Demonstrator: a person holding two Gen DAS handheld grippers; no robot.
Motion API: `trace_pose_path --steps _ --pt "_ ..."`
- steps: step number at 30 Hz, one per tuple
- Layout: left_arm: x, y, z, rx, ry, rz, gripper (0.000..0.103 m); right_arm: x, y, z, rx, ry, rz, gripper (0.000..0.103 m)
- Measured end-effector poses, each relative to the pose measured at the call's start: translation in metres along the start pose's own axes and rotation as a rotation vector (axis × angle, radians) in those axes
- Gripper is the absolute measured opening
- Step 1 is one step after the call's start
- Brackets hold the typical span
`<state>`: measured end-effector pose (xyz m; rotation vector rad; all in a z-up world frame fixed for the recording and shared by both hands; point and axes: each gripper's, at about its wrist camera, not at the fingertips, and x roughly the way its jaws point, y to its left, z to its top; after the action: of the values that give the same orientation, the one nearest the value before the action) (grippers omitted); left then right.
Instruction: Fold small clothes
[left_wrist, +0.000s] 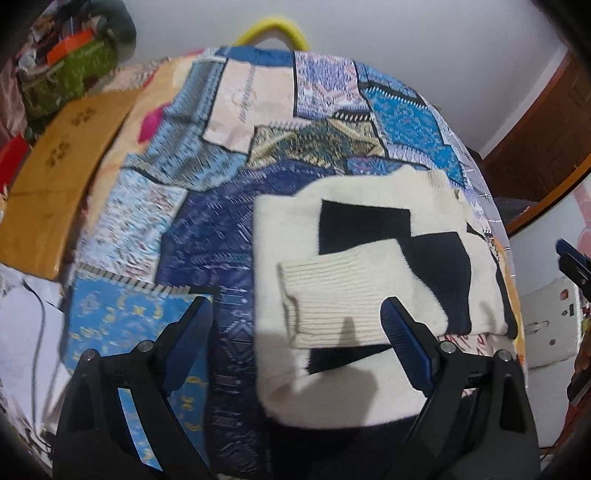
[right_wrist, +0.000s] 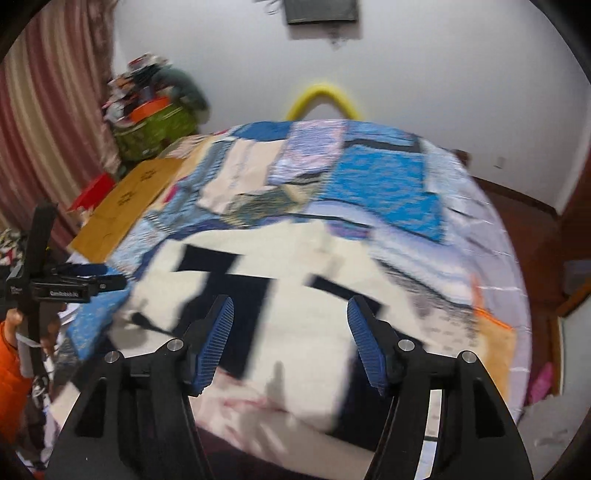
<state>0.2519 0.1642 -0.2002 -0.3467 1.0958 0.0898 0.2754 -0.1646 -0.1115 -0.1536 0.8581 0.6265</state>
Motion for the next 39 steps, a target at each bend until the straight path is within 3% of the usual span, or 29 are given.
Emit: trace_pose_path --steps 7,13,16,19,21,22,26,28,32,39 --pt "0.028 0.004 0.004 -0.094 0.092 -0.066 0.077 -0.008 -0.073 -0.029 0.127 0.025 -0.108 0.061" --pt "0.046 0.009 0.002 -0.158 0.153 -0.080 0.065 0.007 -0.114 -0.064 0.228 0.086 -0.128 0.061" --pt "0.049 0.007 0.001 -0.153 0.153 -0.062 0.051 0.018 -0.128 -0.079 0.272 0.113 -0.119 0.061" --pt "0.048 -0.001 0.002 -0.111 0.133 -0.015 0.030 0.030 -0.139 -0.091 0.321 0.140 -0.101 0.061" --pt "0.046 -0.007 0.003 -0.072 0.119 0.019 0.010 0.039 -0.144 -0.097 0.347 0.151 -0.084 0.061" --pt "0.046 -0.010 0.003 -0.055 0.113 0.029 0.006 0.041 -0.145 -0.098 0.358 0.155 -0.078 0.061" --pt "0.035 -0.025 0.005 0.032 0.038 0.112 0.006 0.053 -0.147 -0.104 0.386 0.171 -0.054 0.061" --pt "0.021 -0.034 0.006 0.088 -0.043 0.173 0.005 0.056 -0.145 -0.105 0.383 0.178 -0.047 0.061" --pt "0.005 -0.036 0.009 0.133 -0.121 0.217 0.005 0.062 -0.144 -0.107 0.380 0.186 -0.036 0.061" --pt "0.030 -0.023 0.003 0.129 -0.040 0.213 0.005 0.063 -0.145 -0.109 0.396 0.185 -0.027 0.061"
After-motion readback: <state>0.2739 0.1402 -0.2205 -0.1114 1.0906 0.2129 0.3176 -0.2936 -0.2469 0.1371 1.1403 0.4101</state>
